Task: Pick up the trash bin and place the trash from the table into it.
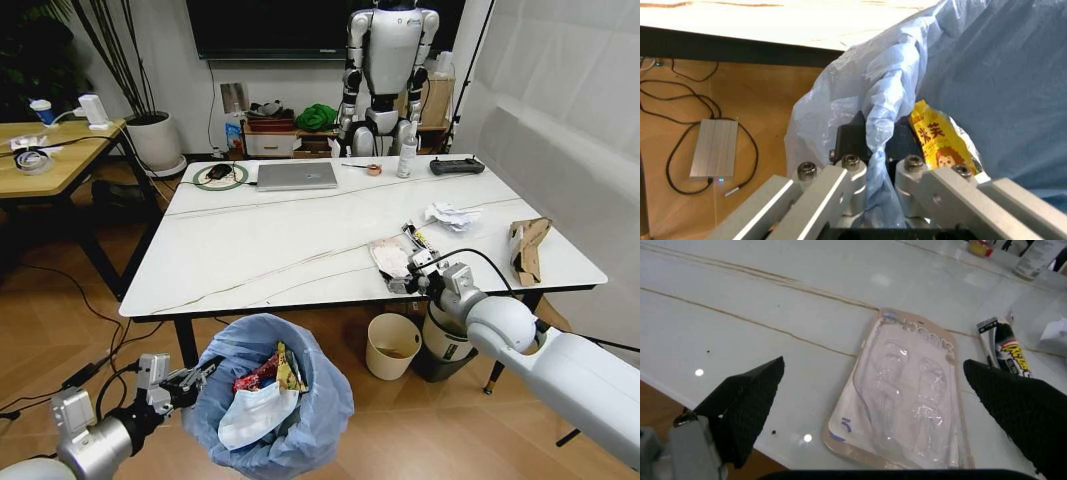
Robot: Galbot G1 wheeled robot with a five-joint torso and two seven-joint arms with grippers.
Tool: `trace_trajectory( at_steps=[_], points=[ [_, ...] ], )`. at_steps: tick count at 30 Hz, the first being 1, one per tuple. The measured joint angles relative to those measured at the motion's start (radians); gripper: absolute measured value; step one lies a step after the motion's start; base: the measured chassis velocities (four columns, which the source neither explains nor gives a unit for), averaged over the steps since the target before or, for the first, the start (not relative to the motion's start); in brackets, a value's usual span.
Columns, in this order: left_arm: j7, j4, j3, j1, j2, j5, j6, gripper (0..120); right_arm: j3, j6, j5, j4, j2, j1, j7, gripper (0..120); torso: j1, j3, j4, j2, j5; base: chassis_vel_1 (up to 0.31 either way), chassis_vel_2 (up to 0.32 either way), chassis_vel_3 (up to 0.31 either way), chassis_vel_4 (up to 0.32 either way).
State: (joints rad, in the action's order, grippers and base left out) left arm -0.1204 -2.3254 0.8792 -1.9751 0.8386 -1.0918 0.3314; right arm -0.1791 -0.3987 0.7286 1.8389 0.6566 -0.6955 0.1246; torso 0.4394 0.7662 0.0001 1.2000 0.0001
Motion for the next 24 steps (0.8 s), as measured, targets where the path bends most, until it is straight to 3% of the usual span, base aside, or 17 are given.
trace_trajectory(
  at_steps=[6,19,24],
  points=[
    [0.0,0.0,0.005,-0.003,0.001,-0.003,-0.001,0,0.017,0.001,-0.043,-0.049,0.009,-0.006,-0.069,100,0.0,0.0,0.0,0.0,0.0,0.0,0.0,0.0,0.0],
    [0.0,0.003,0.002,-0.001,0.004,-0.003,-0.002,0,0.018,0.033,-0.097,-0.105,0.018,-0.009,-0.089,97,0.0,0.0,-0.0001,0.0,0.0,0.0,0.0,0.0,0.0],
    [0.0,0.006,0.002,0.001,0.004,-0.003,-0.002,0,0.012,0.053,-0.118,-0.14,0.023,0.002,-0.102,77,0.0,0.0,0.0,0.0,0.0,0.0,0.0,0.0,0.0]
  ],
)
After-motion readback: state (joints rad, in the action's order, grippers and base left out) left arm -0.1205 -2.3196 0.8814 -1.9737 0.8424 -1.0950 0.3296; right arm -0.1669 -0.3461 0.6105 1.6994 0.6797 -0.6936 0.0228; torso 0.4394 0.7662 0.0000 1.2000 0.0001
